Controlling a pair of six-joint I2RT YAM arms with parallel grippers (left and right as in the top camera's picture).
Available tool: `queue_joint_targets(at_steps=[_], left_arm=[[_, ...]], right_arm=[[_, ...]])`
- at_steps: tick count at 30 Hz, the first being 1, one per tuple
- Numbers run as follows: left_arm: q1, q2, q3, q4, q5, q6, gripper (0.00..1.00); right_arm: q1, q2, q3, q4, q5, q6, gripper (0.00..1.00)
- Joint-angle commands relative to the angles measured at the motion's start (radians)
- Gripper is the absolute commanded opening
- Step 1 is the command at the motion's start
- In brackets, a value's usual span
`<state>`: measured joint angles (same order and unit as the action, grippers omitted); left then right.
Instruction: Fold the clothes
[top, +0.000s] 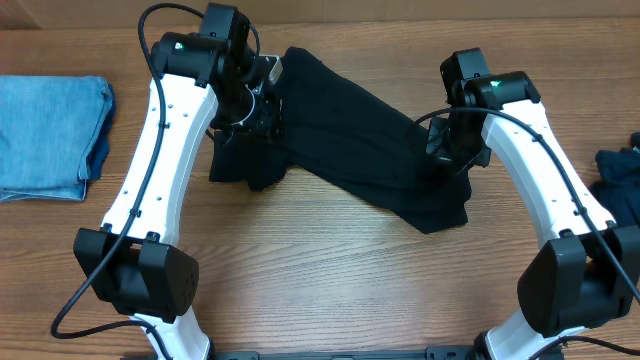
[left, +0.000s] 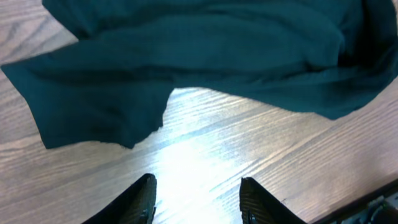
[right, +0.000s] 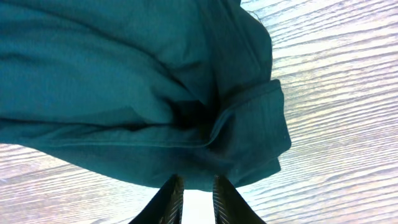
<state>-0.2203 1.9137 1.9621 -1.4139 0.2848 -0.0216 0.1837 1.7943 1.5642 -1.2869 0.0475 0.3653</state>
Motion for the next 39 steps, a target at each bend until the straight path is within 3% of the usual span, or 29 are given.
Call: queue_joint_targets(at_steps=[1,8,17,25,33,39], left_arm=[[-0.006,-0.019,-0.002,-0.024,0.027,0.087,0.42],[-0.132,-0.106,-0.002,0.008,-0.077,0.105,0.41],[-0.3,-0.324,-0.002,0.057,-0.341,-0.032,0.48],[-0.302,-0.385,-0.002,0.054,-0.344,-0.039,0.51],[-0.302,-0.384,-0.002,0.066,-0.345,-0.047,0.52],[-0.302,-0.384,-0.002,0.066,-0.344,-0.051,0.54]], right_arm=[[-0.002,-0.01,0.007,0.025,-0.009,-0.006,0.29],[-0.002,0.053,0.006,0.15,-0.08,-0.03,0.33],[-0.019,0.275,0.006,0.261,-0.08,-0.048,0.23],[-0.065,0.388,0.006,0.409,-0.071,-0.053,0.23],[-0.148,0.493,0.006,0.686,-0.056,-0.112,0.23],[-0.207,0.494,0.027,0.708,-0.099,-0.178,0.22]])
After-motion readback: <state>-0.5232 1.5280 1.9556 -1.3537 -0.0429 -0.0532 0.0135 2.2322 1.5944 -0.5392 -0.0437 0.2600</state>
